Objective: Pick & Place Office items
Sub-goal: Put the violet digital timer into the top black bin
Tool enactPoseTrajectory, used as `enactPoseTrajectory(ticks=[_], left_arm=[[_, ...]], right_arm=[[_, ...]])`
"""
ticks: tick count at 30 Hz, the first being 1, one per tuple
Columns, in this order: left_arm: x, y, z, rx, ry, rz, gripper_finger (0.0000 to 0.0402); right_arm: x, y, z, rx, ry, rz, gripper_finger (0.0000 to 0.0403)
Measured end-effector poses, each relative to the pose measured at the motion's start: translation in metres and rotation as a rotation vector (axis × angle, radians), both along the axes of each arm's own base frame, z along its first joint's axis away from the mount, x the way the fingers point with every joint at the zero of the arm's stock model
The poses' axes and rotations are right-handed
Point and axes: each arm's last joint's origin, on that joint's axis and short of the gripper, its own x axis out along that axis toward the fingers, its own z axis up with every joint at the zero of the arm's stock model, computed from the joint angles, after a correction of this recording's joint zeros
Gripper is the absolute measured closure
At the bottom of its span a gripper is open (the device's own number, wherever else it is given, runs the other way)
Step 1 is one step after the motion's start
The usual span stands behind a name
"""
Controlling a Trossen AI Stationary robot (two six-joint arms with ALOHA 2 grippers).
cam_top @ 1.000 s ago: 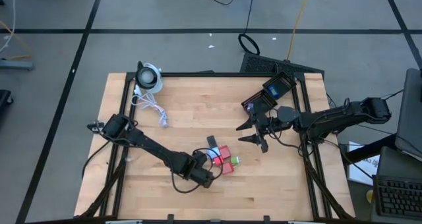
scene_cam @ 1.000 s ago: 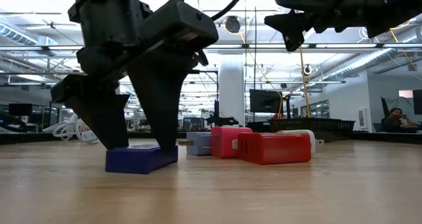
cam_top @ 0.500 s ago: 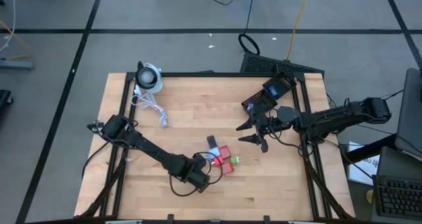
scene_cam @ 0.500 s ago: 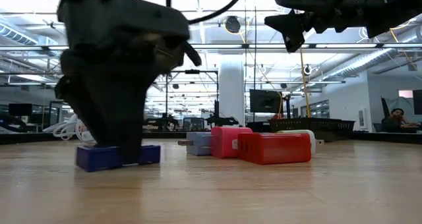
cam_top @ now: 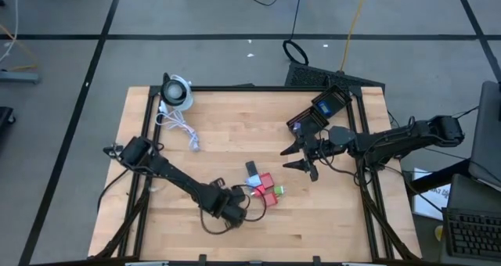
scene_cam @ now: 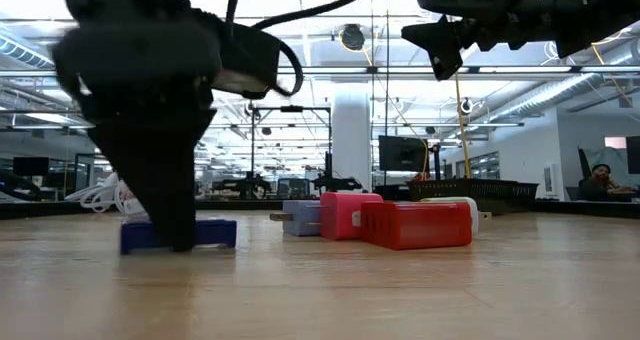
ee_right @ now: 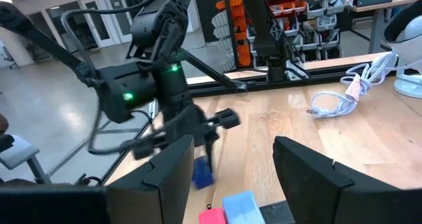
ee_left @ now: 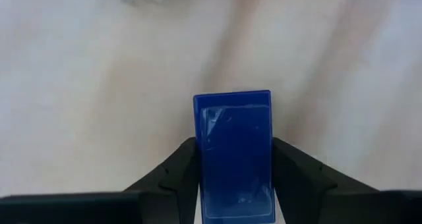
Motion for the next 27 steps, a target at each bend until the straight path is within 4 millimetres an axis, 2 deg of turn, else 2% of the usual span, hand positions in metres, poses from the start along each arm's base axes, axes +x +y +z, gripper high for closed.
enactPoseTrajectory(ticks=[4, 7, 13, 17, 21, 27], left_arm=[[-0.001, 0.013, 0.013, 0.144, -0.015, -0.080, 0.0250], [0.001, 0.022, 0.038, 0.316, -0.044, -0.146, 0.0250], [0.019, 0.030, 0.070, 0.720, -0.062, -0.488, 0.0250], [0.032, 0.044, 0.075, 0.837, -0.031, -0.599, 0.0250], [0.042, 0.058, 0.079, 0.929, -0.022, -0.594, 0.0250], [0.053, 0.068, 0.084, 1.012, -0.030, -0.607, 0.0250]], right_arm=[[0.000, 0.000, 0.000, 0.048, 0.011, -0.005, 0.0207], [0.003, 0.001, -0.003, 0.083, 0.032, -0.045, 0.0207], [0.018, 0.005, -0.021, 0.090, 0.051, -0.174, 0.0206], [0.030, 0.003, -0.029, 0.122, 0.004, -0.178, 0.0206], [0.036, -0.001, -0.037, 0.137, 0.005, -0.196, 0.0206], [0.044, -0.006, -0.047, 0.160, 0.029, -0.220, 0.0206]])
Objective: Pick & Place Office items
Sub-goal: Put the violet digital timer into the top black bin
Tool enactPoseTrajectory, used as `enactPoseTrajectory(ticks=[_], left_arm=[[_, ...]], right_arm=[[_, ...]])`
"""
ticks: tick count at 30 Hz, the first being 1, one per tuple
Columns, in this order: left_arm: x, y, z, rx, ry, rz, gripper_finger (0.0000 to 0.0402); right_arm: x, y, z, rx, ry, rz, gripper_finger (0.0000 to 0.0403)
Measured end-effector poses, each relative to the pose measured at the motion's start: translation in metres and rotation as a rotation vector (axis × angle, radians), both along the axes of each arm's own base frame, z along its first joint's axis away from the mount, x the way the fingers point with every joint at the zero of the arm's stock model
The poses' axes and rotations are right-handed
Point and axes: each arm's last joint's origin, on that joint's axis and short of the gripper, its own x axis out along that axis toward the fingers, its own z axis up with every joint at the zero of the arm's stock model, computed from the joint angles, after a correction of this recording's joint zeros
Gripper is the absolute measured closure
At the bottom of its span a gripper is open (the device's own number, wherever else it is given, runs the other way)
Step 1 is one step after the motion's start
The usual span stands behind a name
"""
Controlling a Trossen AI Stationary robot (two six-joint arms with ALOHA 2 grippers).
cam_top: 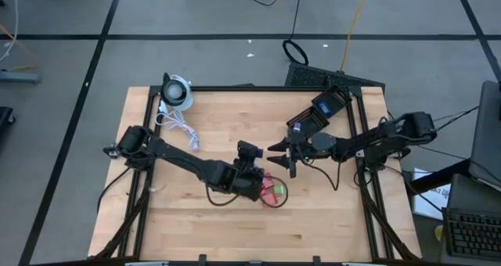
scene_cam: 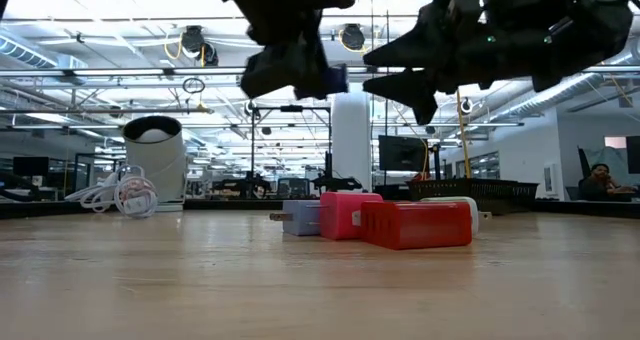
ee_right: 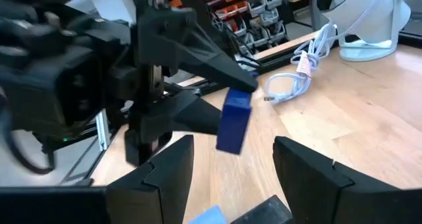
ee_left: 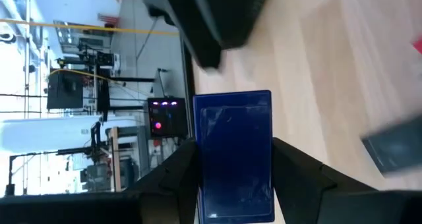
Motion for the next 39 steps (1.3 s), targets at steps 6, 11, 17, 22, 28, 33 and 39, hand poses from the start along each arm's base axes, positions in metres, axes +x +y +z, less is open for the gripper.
enactPoseTrajectory(ticks=[6, 11, 17, 22, 28, 33, 39], left_arm=[[0.009, 0.002, 0.005, 0.003, -0.036, -0.042, 0.0250], [0.009, 0.003, 0.005, -0.026, -0.045, -0.046, 0.0250], [0.012, 0.001, 0.007, -0.042, -0.089, -0.046, 0.0250], [0.013, 0.001, 0.007, -0.049, -0.100, -0.044, 0.0250], [0.013, 0.000, 0.007, -0.101, -0.113, -0.052, 0.0250], [0.012, 0.000, 0.006, -0.114, -0.129, -0.036, 0.0250], [0.011, -0.013, 0.010, -0.147, -0.249, 0.009, 0.0187]], right_arm=[[0.013, 0.000, -0.002, 0.000, -0.004, 0.002, 0.0206], [0.016, 0.001, 0.001, 0.001, -0.014, 0.006, 0.0206], [0.016, 0.001, 0.000, 0.023, -0.008, 0.003, 0.0208], [0.016, 0.001, 0.000, 0.030, -0.006, 0.002, 0.0243], [0.016, 0.001, 0.000, 0.030, -0.009, 0.004, 0.0323], [0.016, 0.001, 0.000, 0.041, -0.009, 0.005, 0.0348], [0.015, 0.001, 0.001, -0.016, -0.015, 0.010, 0.0350]])
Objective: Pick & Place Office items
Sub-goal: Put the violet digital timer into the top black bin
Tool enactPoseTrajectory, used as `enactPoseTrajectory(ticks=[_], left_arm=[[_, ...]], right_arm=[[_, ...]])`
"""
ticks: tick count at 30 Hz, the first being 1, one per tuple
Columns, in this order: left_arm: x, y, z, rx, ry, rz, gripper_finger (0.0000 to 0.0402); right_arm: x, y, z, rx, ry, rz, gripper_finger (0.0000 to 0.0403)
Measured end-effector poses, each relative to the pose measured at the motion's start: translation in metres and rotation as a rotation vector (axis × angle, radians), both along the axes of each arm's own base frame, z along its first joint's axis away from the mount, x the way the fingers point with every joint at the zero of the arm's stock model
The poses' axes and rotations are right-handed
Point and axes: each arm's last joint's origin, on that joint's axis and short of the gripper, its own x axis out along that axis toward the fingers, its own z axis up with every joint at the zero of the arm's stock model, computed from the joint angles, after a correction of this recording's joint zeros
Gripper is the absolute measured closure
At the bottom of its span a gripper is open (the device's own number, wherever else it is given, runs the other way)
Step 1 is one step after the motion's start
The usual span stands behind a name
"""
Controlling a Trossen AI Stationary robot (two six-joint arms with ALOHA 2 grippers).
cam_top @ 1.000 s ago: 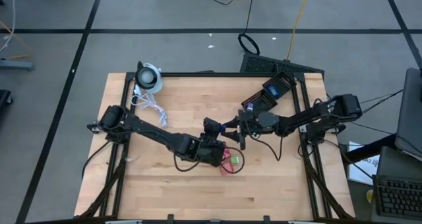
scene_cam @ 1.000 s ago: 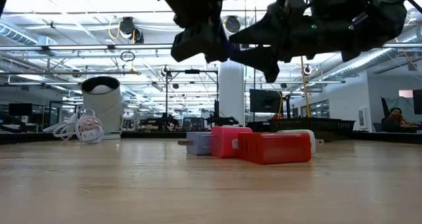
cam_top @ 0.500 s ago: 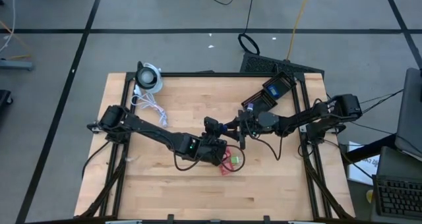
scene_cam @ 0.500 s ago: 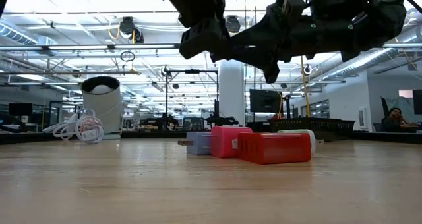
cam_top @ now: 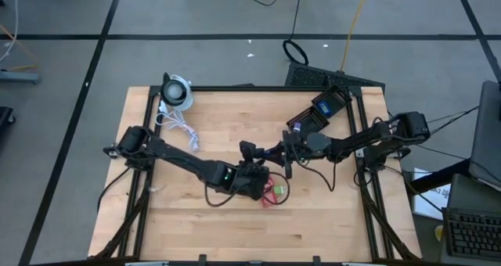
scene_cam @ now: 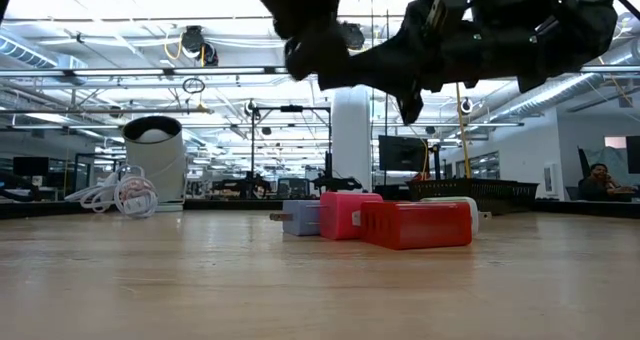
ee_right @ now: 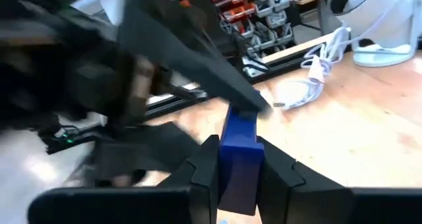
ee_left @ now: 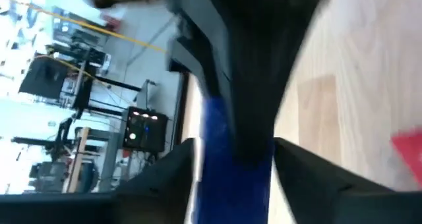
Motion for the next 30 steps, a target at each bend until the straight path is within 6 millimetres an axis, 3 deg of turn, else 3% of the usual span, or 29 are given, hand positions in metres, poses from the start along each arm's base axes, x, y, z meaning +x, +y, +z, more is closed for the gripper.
enactPoseTrajectory(ticks=[6, 10, 13, 19, 24, 30], left_arm=[[-0.022, -0.023, 0.028, -0.121, -0.039, -0.108, 0.0065], [-0.045, -0.015, 0.063, -0.384, -0.069, -0.196, 0.0023], [-0.067, -0.004, 0.074, -0.523, -0.061, -0.272, 0.0009], [-0.119, 0.017, 0.057, -0.597, -0.271, -0.347, 0.0005], [-0.165, 0.042, 0.025, -0.692, -0.528, -0.355, 0.0005], [-0.213, 0.067, -0.004, -0.867, -0.676, -0.404, 0.0005]], right_arm=[[-0.001, -0.001, -0.001, -0.010, 0.016, -0.004, 0.0350], [-0.001, -0.001, -0.001, -0.015, 0.022, -0.002, 0.0350], [-0.002, -0.001, 0.000, -0.015, 0.036, -0.003, 0.0350], [-0.012, -0.001, 0.012, -0.052, 0.067, 0.001, 0.0350], [-0.026, 0.000, 0.023, -0.073, 0.079, 0.001, 0.0350], [-0.050, -0.002, 0.023, -0.076, 0.052, -0.037, 0.0350]])
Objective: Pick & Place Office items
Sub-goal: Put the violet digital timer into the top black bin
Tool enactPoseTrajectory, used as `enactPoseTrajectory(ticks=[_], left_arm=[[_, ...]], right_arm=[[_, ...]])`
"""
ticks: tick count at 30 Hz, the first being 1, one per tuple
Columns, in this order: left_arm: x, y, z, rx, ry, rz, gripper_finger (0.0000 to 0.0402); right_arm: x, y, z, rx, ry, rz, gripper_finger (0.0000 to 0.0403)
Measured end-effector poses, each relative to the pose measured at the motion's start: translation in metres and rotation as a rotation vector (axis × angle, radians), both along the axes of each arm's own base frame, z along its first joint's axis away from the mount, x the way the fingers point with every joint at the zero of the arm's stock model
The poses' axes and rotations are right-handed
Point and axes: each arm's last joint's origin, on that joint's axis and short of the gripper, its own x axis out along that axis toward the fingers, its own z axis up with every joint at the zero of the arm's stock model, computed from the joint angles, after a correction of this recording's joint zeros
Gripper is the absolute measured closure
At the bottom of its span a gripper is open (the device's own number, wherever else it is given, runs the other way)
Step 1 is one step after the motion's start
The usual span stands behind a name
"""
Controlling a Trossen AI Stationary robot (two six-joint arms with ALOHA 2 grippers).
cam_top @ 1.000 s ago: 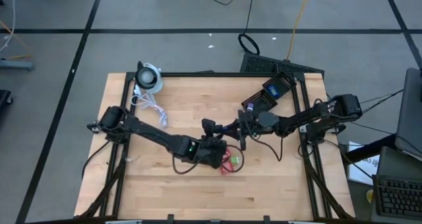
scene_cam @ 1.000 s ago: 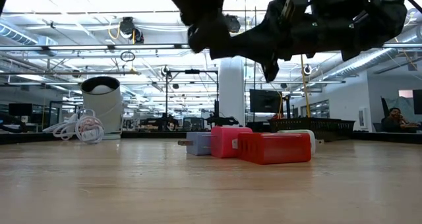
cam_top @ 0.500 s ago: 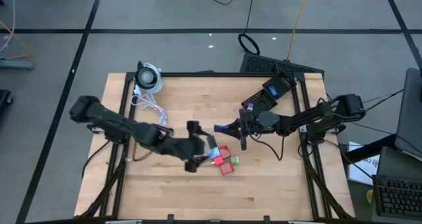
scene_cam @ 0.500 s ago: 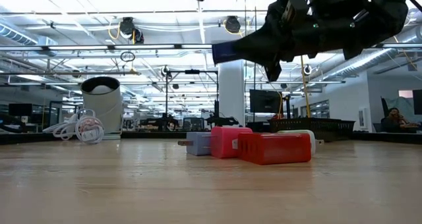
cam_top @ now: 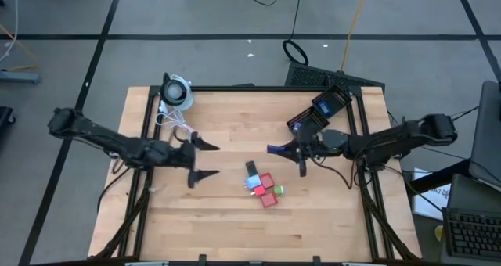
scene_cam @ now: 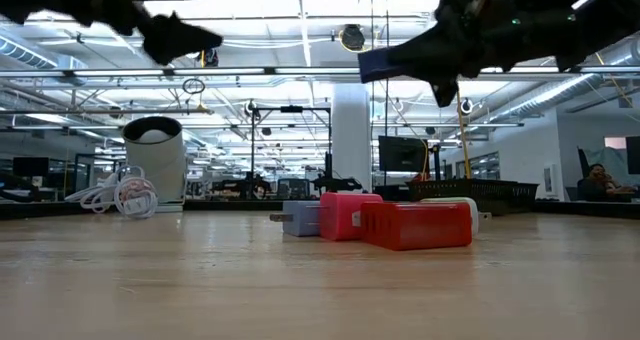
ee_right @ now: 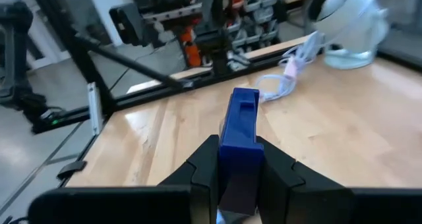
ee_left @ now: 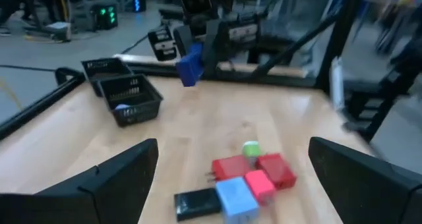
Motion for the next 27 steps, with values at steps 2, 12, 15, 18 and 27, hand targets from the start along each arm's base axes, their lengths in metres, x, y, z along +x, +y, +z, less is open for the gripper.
enactPoseTrajectory(ticks=[2, 12, 15, 18, 27], left_arm=[[-0.012, 0.005, -0.006, -0.034, -0.048, -0.009, 0.0005], [-0.051, 0.020, -0.034, -0.058, -0.163, 0.012, 0.0005], [-0.058, 0.025, -0.045, -0.078, -0.186, 0.030, 0.0004], [-0.063, 0.029, -0.053, -0.099, -0.206, 0.034, 0.0005], [-0.067, 0.036, -0.053, -0.086, -0.225, 0.050, 0.0005]], right_arm=[[-0.008, -0.001, 0.000, -0.003, -0.012, -0.035, 0.0350], [-0.041, -0.005, -0.002, -0.008, -0.079, -0.137, 0.0350], [-0.045, -0.005, -0.002, -0.008, -0.093, -0.152, 0.0350], [-0.048, -0.006, -0.003, -0.008, -0.092, -0.154, 0.0349], [-0.049, -0.007, -0.006, -0.014, -0.065, -0.201, 0.0350]])
